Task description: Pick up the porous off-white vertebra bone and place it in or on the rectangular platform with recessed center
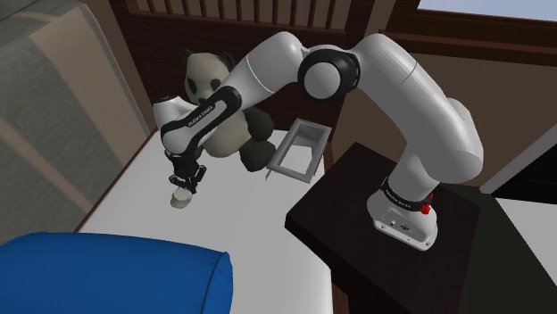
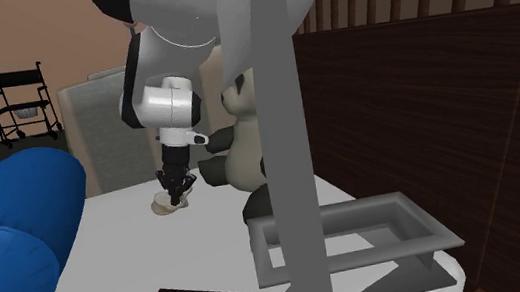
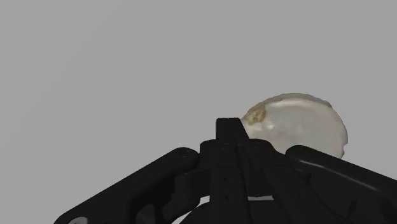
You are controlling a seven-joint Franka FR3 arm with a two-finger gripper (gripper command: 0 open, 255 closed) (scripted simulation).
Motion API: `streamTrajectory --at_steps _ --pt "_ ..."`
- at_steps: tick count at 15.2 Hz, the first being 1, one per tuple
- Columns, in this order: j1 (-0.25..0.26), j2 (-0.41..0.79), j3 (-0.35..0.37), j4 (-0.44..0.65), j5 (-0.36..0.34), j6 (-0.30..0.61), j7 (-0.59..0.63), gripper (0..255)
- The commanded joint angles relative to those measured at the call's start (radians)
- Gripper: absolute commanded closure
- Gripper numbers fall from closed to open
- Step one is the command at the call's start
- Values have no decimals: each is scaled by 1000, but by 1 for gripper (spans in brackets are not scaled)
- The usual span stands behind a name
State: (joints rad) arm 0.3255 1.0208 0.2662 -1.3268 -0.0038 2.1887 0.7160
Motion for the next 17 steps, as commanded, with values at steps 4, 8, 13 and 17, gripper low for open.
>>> streamTrajectory --at_steps 4,8,13,17 --pt "9 11 -10 24 -16 21 -4 0" --pt "43 58 -52 124 -76 102 -17 0" --pt "60 112 -69 188 -96 136 -20 0" --pt "70 175 -73 242 -98 146 -21 0"
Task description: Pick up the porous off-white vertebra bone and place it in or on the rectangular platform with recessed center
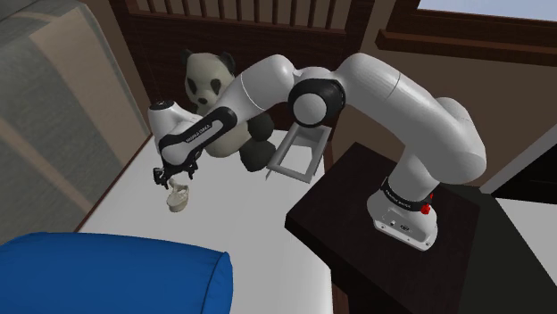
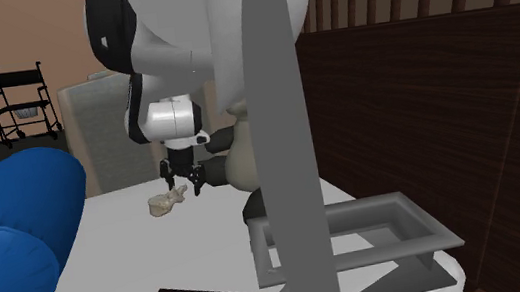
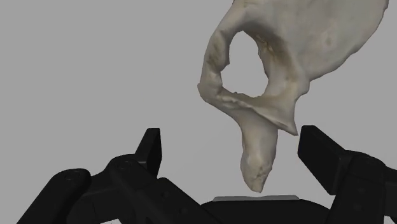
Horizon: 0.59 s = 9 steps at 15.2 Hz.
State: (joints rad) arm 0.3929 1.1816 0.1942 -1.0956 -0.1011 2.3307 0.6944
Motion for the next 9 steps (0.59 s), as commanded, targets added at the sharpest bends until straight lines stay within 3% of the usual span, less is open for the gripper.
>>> streamTrajectory --at_steps 1,8,9 --pt "3 14 -1 11 -1 4 1 0" --pt "3 14 -1 11 -1 4 1 0" --pt "3 14 -1 11 -1 4 1 255"
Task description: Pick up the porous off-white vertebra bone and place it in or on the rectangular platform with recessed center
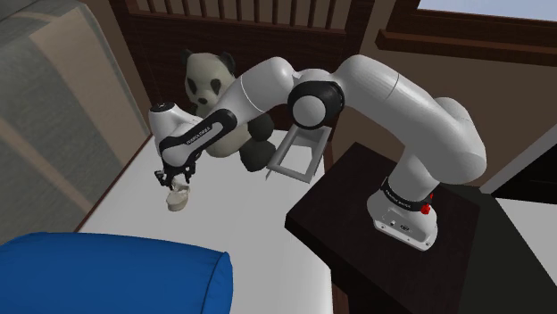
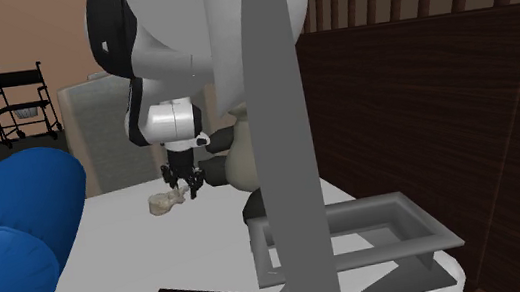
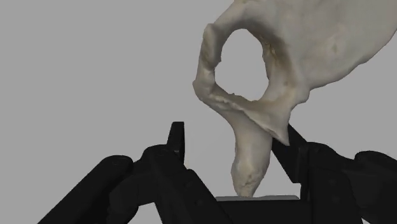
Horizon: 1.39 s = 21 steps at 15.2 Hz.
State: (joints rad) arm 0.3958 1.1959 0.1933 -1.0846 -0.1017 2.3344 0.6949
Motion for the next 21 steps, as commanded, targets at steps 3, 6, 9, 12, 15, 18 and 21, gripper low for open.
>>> streamTrajectory --at_steps 3,6,9,12,15,18,21 --pt "0 0 0 0 0 0 0 255" --pt "0 0 0 0 0 0 0 255" --pt "0 0 0 0 0 0 0 255" --pt "-4 -38 2 -28 1 -10 2 255" --pt "-7 -73 5 -52 3 -22 5 255" --pt "-11 -107 8 -72 5 -36 6 255" --pt "-14 -139 11 -89 6 -52 8 255"
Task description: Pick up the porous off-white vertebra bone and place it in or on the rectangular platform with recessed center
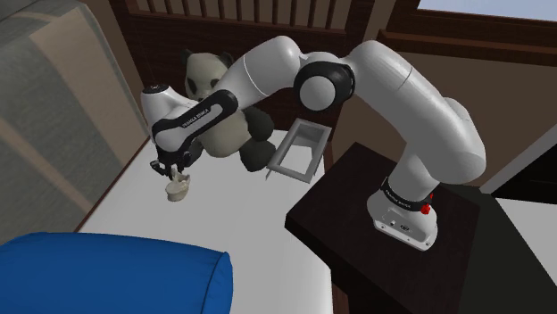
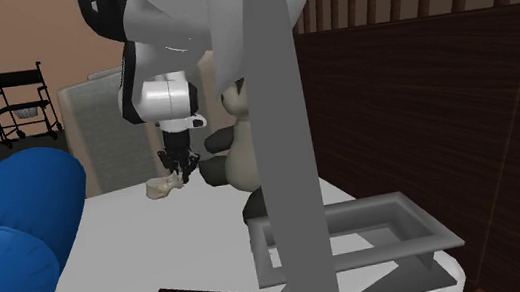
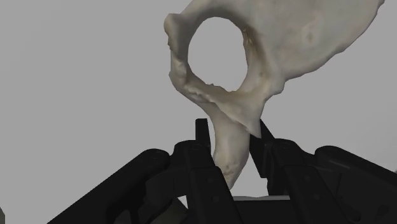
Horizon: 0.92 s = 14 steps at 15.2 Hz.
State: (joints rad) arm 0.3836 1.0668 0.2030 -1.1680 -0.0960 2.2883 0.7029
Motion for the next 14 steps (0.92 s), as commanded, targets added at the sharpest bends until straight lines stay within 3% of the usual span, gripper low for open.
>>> streamTrajectory --at_steps 1,14 --pt "-2 -21 2 -10 1 -11 1 255" --pt "-12 -140 14 -42 11 -98 6 255"
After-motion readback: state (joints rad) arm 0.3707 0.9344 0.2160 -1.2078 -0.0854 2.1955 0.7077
